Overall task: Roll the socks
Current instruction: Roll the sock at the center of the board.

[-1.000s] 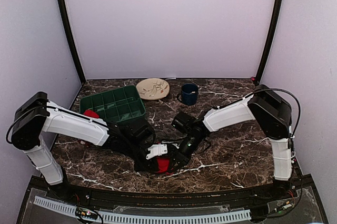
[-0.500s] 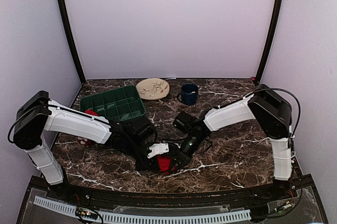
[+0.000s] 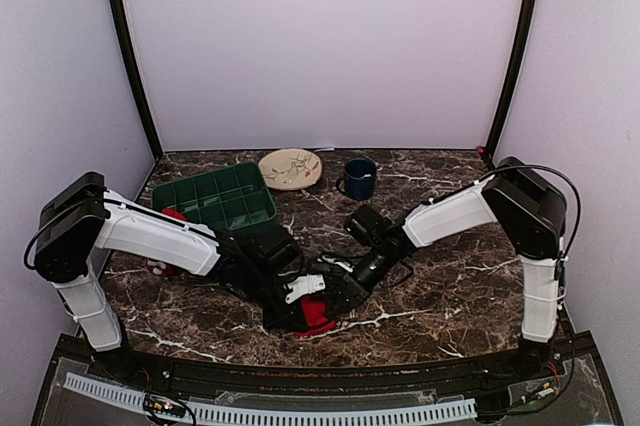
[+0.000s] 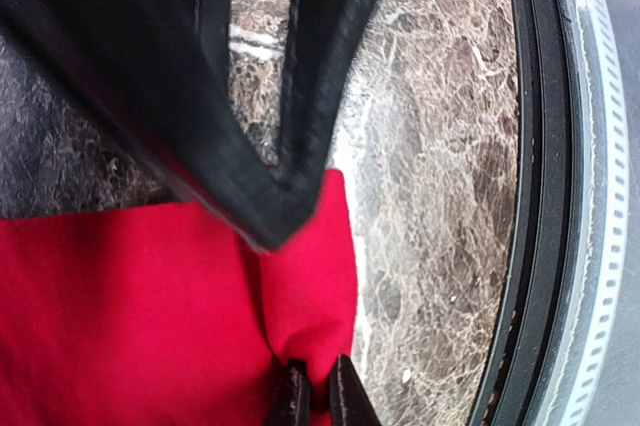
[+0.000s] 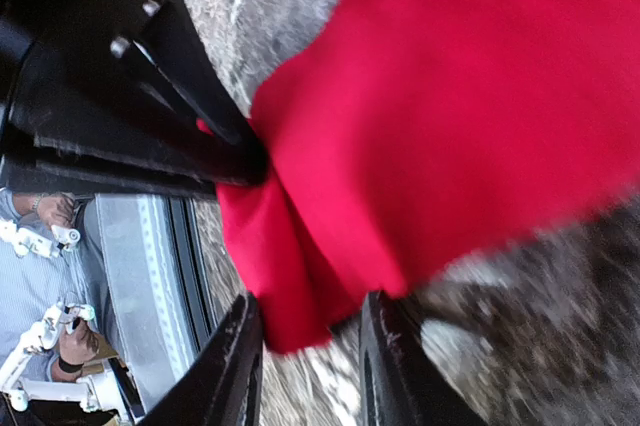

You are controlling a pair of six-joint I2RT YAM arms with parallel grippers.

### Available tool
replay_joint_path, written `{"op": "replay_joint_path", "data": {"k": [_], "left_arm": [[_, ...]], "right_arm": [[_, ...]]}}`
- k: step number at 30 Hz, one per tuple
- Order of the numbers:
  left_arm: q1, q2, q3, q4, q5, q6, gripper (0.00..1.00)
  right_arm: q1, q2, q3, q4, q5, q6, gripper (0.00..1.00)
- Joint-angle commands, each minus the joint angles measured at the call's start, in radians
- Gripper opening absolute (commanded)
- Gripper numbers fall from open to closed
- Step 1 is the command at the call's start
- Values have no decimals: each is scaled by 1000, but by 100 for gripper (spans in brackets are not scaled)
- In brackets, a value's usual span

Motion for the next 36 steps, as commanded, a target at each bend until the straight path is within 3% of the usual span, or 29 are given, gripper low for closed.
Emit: {"op": "replay_joint_path", "data": {"k": [1, 14, 20, 27, 36], "left_arm": [[-11, 26, -12, -29, 10, -89, 2], [44, -27, -90, 100, 36, -242, 2], [131, -76, -155, 222, 176, -292, 1], [175, -50, -147, 224, 304, -286, 0], [213, -8, -155, 255, 463, -307, 0]], "right_arm": [[-25, -44, -52, 86, 54, 45, 32], [-59, -130, -172, 194, 139, 110, 33], [-63, -203, -234, 241, 216, 123, 33], [-48, -317, -300, 258, 333, 46, 33], [96, -403, -317, 268, 599, -57, 33]]}}
